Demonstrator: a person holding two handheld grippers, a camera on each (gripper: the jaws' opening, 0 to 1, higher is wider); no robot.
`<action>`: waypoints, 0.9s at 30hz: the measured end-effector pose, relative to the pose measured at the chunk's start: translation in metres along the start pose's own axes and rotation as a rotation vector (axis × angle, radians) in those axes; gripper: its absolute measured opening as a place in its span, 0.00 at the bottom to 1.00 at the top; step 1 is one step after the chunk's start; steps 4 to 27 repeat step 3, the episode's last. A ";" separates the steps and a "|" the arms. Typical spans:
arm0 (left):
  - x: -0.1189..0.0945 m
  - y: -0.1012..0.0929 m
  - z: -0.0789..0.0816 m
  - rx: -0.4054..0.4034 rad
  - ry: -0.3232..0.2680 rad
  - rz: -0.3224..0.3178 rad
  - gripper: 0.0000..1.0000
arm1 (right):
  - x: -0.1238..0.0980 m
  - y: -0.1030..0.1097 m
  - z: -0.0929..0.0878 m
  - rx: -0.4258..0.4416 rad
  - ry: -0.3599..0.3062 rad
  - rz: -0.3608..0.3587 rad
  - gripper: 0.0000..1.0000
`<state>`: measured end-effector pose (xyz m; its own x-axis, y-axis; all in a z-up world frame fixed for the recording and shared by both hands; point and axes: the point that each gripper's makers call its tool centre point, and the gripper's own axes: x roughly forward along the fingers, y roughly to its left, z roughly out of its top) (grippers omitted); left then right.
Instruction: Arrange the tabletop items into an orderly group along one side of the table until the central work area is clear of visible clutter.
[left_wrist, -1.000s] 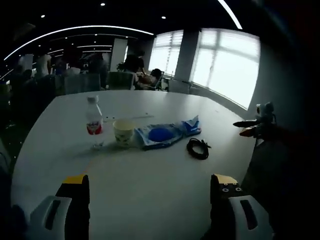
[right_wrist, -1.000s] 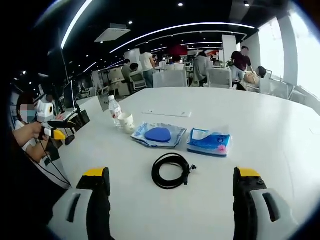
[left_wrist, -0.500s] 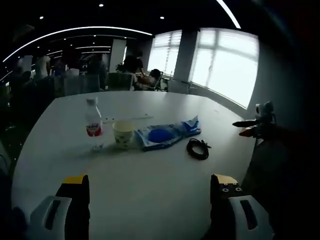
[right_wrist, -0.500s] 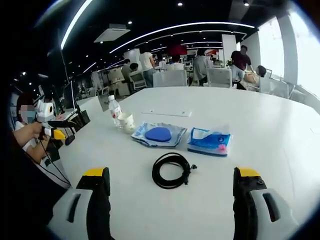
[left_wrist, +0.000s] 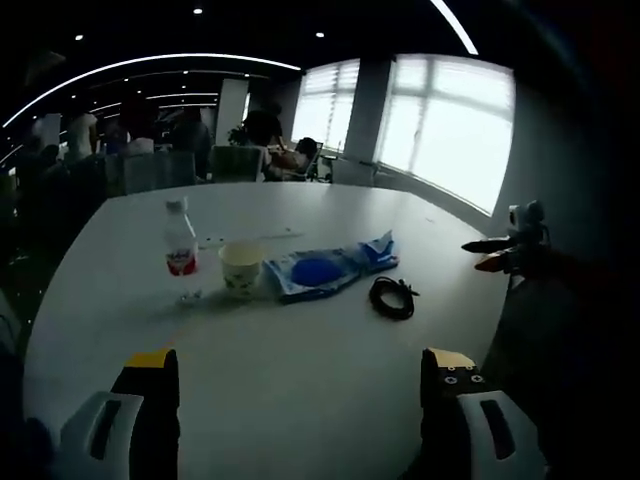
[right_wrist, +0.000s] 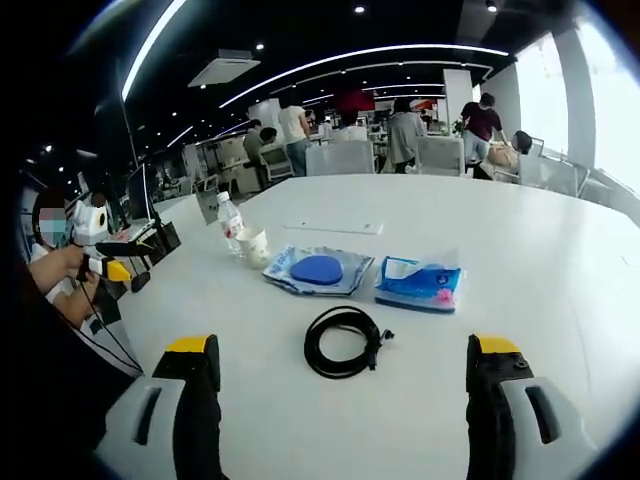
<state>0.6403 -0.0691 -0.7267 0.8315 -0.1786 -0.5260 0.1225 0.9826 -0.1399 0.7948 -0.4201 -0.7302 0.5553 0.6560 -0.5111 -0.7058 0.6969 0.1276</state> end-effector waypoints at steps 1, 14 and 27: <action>0.000 -0.001 0.001 0.002 0.000 0.000 1.00 | 0.000 -0.001 0.000 0.001 -0.002 -0.002 1.00; 0.000 -0.001 0.002 0.005 -0.003 0.001 1.00 | -0.001 -0.002 0.000 0.004 -0.004 -0.002 1.00; 0.000 -0.001 0.002 0.005 -0.003 0.001 1.00 | -0.001 -0.002 0.000 0.004 -0.004 -0.002 1.00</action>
